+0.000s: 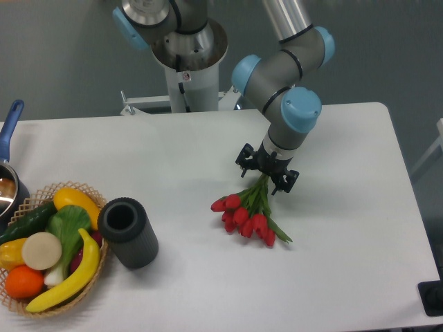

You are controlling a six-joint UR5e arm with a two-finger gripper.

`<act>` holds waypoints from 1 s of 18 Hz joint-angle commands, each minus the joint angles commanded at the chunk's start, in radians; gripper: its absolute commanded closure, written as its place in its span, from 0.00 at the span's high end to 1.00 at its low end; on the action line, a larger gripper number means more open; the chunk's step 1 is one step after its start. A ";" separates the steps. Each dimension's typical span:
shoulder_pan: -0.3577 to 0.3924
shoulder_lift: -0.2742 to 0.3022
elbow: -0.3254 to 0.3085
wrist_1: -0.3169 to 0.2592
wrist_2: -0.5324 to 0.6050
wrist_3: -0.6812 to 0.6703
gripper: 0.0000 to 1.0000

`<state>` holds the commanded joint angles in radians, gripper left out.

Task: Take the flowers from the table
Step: 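Lower the gripper around the tulip stems and close it, then lift the grasped tulip bundle up off the table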

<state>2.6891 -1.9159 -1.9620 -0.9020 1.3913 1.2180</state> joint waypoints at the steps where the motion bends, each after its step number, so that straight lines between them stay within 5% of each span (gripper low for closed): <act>1: 0.000 0.000 0.000 0.000 0.000 0.000 0.72; 4: 0.000 -0.002 0.003 0.000 0.000 0.000 0.62; 7: 0.000 0.000 0.005 0.000 0.000 0.000 0.35; 13: 0.000 0.008 0.012 -0.002 0.000 0.000 0.17; 18: 0.003 0.011 0.023 -0.002 0.000 0.000 0.15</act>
<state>2.6921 -1.9052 -1.9390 -0.9035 1.3913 1.2180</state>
